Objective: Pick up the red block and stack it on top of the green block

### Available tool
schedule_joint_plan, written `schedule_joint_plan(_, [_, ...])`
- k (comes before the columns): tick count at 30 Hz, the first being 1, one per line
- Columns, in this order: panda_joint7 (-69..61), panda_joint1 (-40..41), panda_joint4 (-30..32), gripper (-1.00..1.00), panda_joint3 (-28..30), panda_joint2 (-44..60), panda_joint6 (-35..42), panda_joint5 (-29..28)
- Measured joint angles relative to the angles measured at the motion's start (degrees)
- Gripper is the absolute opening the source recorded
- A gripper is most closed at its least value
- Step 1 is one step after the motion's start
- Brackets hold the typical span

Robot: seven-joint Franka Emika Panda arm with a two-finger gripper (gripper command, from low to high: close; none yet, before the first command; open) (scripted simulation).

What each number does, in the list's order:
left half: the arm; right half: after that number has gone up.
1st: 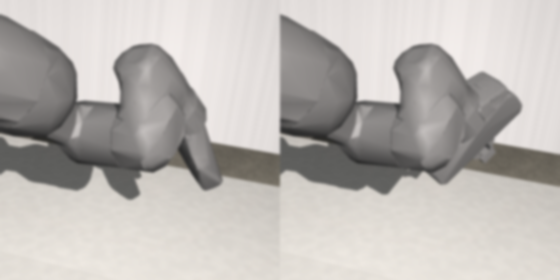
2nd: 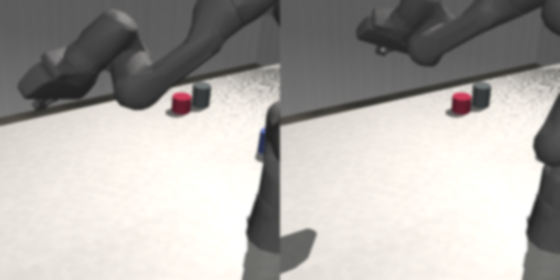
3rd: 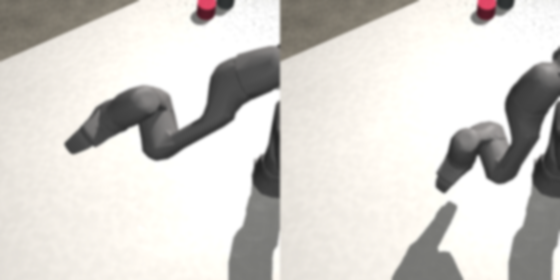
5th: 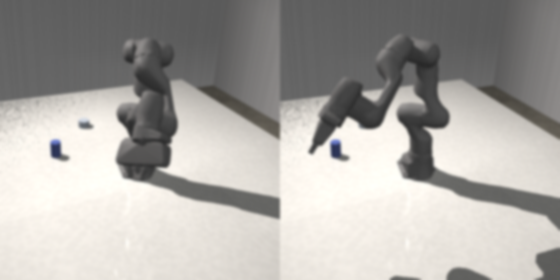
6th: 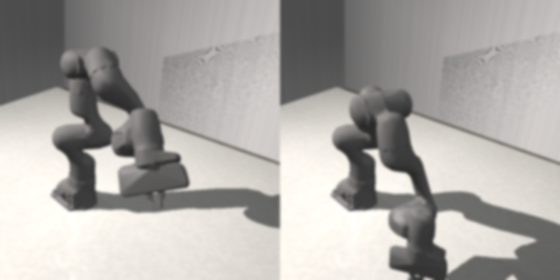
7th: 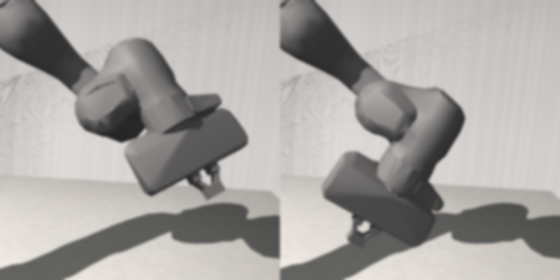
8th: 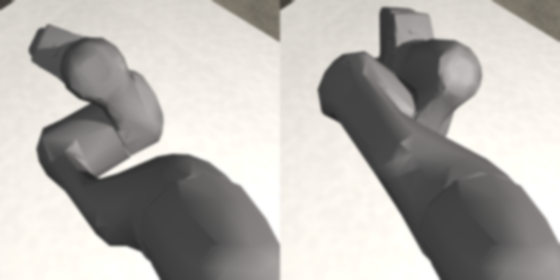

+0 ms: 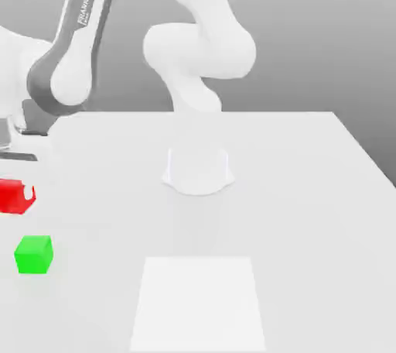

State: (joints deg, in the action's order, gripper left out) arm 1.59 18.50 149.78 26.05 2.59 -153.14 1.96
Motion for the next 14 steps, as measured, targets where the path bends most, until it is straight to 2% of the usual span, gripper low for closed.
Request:
schedule_joint_plan(5, [-2.7, 0.69, -0.28, -1.0, -1.18, 3.84, -3.3, 3.79])
schedule_joint_plan(10, [-7.22, 3.2, -0.38, -1.0, -4.71, 9.02, -7.02, 10.04])
schedule_joint_plan(11, [-8.04, 3.74, -0.39, 1.0, -5.43, 9.88, -7.61, 11.17])
schedule_joint_plan(14, [-8.04, 3.74, -0.39, 1.0, -5.43, 9.88, -7.61, 11.17])
